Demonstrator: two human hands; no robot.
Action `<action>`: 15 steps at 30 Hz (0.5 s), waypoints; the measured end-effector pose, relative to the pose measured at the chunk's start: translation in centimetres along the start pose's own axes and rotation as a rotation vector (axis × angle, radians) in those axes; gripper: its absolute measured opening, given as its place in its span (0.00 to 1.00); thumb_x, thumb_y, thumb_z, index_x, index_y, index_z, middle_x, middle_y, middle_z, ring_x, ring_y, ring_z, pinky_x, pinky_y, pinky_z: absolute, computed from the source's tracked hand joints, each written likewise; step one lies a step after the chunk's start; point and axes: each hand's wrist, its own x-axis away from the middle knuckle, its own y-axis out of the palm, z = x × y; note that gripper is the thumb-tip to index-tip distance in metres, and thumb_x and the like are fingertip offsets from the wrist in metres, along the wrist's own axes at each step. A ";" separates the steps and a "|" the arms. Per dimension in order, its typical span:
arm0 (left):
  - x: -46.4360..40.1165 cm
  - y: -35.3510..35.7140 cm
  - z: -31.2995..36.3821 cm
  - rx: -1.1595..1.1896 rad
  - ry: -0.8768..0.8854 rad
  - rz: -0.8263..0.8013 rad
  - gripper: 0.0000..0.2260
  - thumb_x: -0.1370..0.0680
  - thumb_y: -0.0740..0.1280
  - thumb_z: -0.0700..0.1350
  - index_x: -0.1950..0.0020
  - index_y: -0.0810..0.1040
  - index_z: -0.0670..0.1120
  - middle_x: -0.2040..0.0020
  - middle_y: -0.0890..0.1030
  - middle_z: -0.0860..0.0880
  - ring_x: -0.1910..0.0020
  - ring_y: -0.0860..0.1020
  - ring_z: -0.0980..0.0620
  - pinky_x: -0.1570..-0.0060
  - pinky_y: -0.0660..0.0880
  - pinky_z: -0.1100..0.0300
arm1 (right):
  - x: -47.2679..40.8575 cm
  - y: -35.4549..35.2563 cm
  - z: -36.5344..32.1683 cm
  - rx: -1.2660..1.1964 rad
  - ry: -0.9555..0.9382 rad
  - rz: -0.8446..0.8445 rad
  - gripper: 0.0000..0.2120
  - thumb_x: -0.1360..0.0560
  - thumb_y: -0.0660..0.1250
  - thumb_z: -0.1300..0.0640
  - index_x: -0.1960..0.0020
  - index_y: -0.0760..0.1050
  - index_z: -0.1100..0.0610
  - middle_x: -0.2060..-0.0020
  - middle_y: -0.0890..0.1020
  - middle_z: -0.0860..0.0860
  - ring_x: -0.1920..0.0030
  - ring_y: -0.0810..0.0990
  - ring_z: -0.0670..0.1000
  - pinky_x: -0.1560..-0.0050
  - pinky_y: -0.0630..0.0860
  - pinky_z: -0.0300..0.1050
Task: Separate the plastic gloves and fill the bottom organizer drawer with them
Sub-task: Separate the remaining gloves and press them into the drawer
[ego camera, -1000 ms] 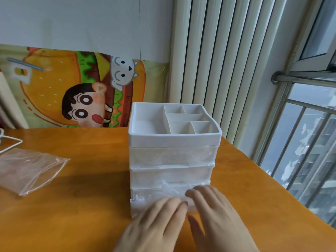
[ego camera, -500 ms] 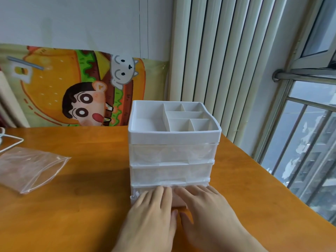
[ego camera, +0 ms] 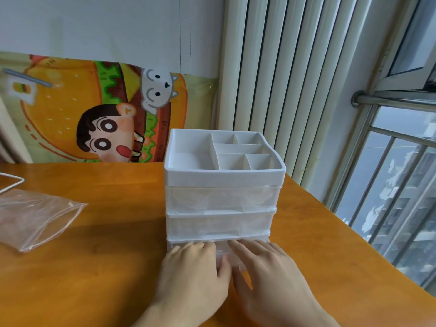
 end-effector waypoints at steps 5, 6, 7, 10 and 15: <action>0.2 -1.6 -0.8 0.172 -0.029 0.011 0.15 0.19 0.55 0.63 0.47 0.75 0.56 0.47 0.80 0.60 0.52 0.75 0.57 0.52 0.72 0.62 | -0.8 -0.2 0.1 -0.002 0.033 -0.046 0.16 0.19 0.49 0.42 0.52 0.73 0.46 0.57 0.79 0.43 0.57 0.76 0.48 0.51 0.69 0.41; 0.3 -2.2 -1.0 0.192 -0.023 0.036 0.14 0.18 0.55 0.62 0.47 0.75 0.57 0.47 0.80 0.60 0.54 0.74 0.58 0.54 0.71 0.64 | -0.9 -0.2 0.1 -0.013 0.034 -0.038 0.17 0.18 0.47 0.42 0.55 0.70 0.47 0.59 0.77 0.43 0.59 0.73 0.49 0.52 0.68 0.42; 0.5 -2.6 -1.2 0.176 -0.015 0.054 0.13 0.17 0.55 0.60 0.47 0.75 0.56 0.47 0.79 0.60 0.54 0.74 0.58 0.54 0.71 0.65 | -1.0 -0.2 0.1 -0.021 0.038 -0.031 0.17 0.18 0.46 0.42 0.56 0.68 0.47 0.61 0.76 0.44 0.60 0.71 0.49 0.52 0.68 0.42; 1.1 -2.8 -1.8 -0.021 0.065 0.074 0.05 0.19 0.61 0.49 0.50 0.77 0.54 0.51 0.79 0.58 0.51 0.78 0.57 0.59 0.76 0.63 | -1.3 -0.1 0.0 -0.014 0.037 -0.021 0.17 0.17 0.45 0.43 0.58 0.65 0.47 0.63 0.73 0.43 0.62 0.68 0.49 0.53 0.66 0.44; 1.5 0.1 -2.2 -0.044 0.318 0.141 0.19 0.29 0.62 0.43 0.41 0.85 0.49 0.45 0.84 0.54 0.46 0.84 0.55 0.53 0.82 0.60 | -1.2 0.5 0.2 0.012 0.029 -0.012 0.16 0.16 0.49 0.44 0.61 0.65 0.46 0.66 0.75 0.42 0.64 0.68 0.46 0.57 0.66 0.44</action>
